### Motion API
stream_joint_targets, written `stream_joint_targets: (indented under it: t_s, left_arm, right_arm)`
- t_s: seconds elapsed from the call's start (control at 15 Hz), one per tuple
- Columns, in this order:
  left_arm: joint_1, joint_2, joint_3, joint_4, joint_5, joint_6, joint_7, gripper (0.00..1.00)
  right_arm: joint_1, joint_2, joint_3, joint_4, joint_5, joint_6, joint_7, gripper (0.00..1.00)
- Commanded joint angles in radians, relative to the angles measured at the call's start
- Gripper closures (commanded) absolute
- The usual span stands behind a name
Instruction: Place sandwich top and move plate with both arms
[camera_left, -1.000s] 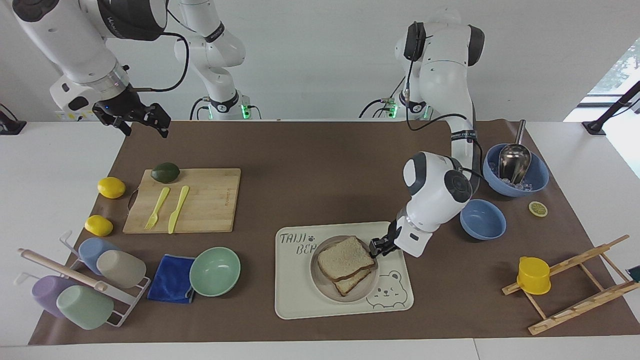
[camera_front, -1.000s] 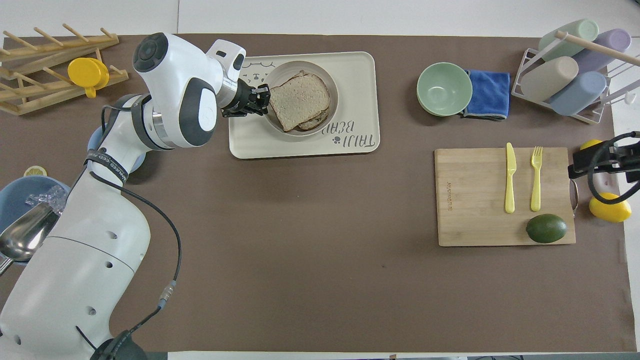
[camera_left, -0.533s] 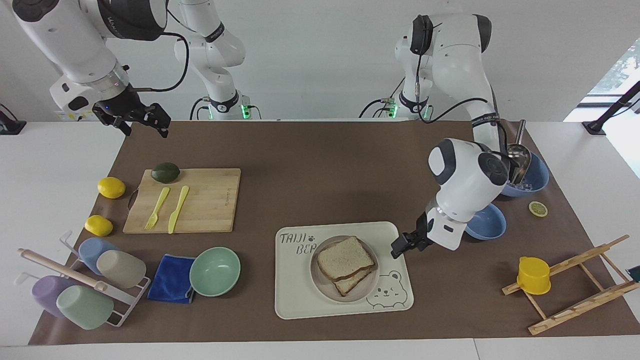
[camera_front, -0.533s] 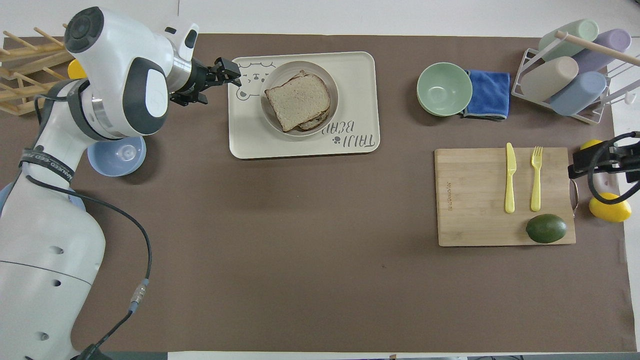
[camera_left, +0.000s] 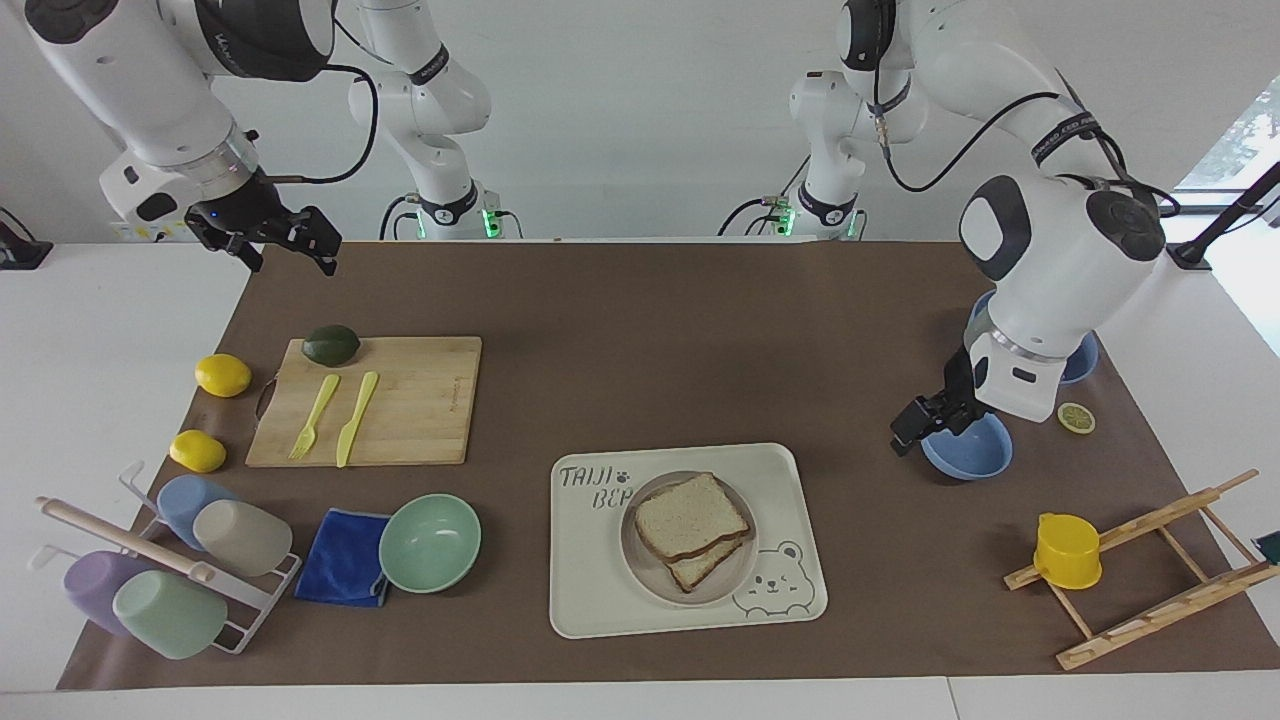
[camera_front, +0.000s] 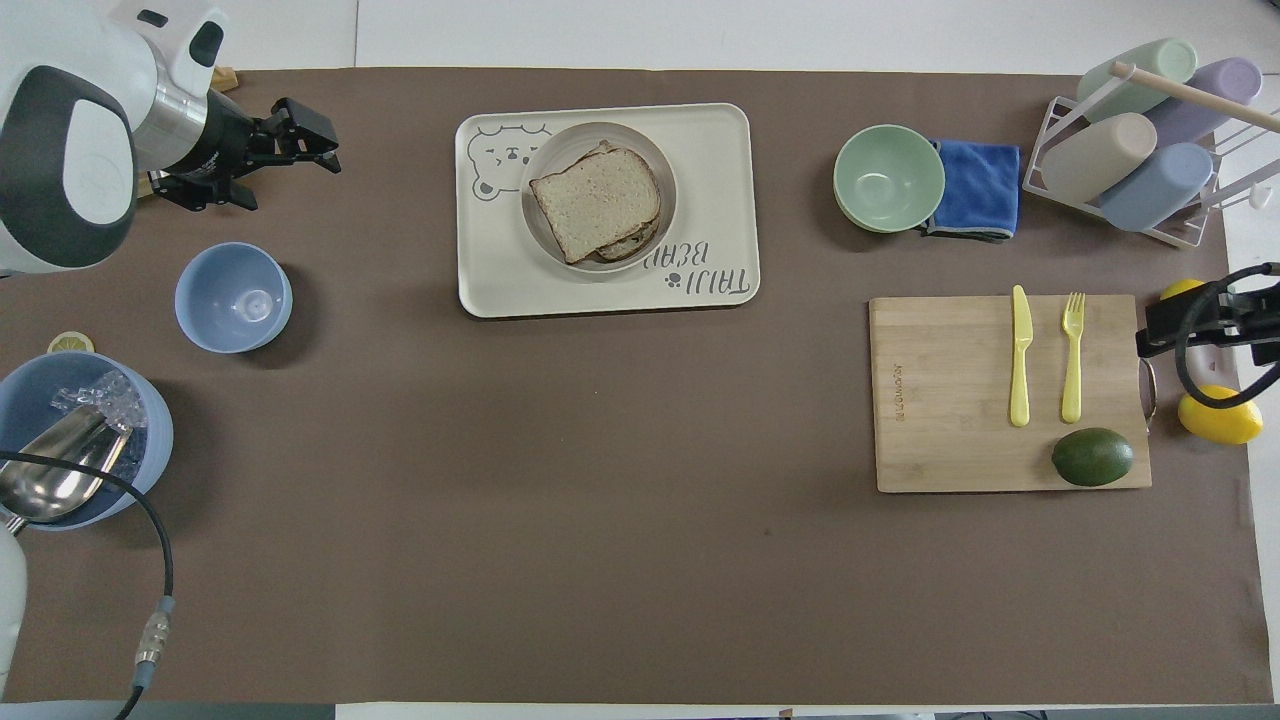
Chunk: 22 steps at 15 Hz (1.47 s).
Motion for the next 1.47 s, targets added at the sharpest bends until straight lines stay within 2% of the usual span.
stream_joint_targets:
  t_s: [0.0,0.2,0.53,0.6,0.67,0.87,1.0,1.13,1.27,1.4]
  left_arm:
    - [-0.005,-0.059,0.016,-0.038,0.045,-0.053,0.004,0.00]
    - [0.037,-0.120,0.018,-0.048,0.069,-0.108,0.009,0.00]
    - [0.111,-0.260,0.011,-0.080,0.085,-0.232,0.136,0.00]
    - [0.120,-0.298,0.002,-0.097,0.133,-0.249,0.165,0.00]
    - [0.133,-0.342,-0.027,-0.126,0.172,-0.263,0.194,0.00]
    - [0.255,-0.482,-0.166,-0.275,0.210,-0.288,0.262,0.00]
    - [0.286,-0.530,-0.219,-0.362,0.223,-0.289,0.291,0.00]
    - [0.274,-0.559,-0.222,-0.421,0.223,-0.266,0.293,0.00]
    - [0.275,-0.548,-0.222,-0.414,0.223,-0.199,0.297,0.00]
    - [0.272,-0.504,-0.226,-0.375,0.238,-0.189,0.301,0.00]
  right_arm:
    - [-0.011,-0.017,0.004,-0.014,0.018,0.001,-0.022,0.00]
    - [-0.011,-0.016,0.004,-0.014,0.018,0.001,-0.022,0.00]
    - [-0.011,-0.017,0.004,-0.014,0.018,0.001,-0.022,0.00]
    - [-0.011,-0.016,0.004,-0.014,0.018,0.001,-0.022,0.00]
    - [-0.011,-0.016,0.004,-0.014,0.018,0.001,-0.022,0.00]
    - [-0.011,-0.016,0.004,-0.014,0.018,0.001,-0.022,0.00]
    - [-0.011,-0.016,0.004,-0.014,0.018,0.001,-0.022,0.00]
    - [-0.011,-0.017,0.004,-0.014,0.018,0.001,-0.022,0.00]
    - [-0.011,-0.017,0.004,-0.014,0.018,0.001,-0.022,0.00]
    - [-0.011,-0.016,0.004,-0.014,0.018,0.001,-0.022,0.00]
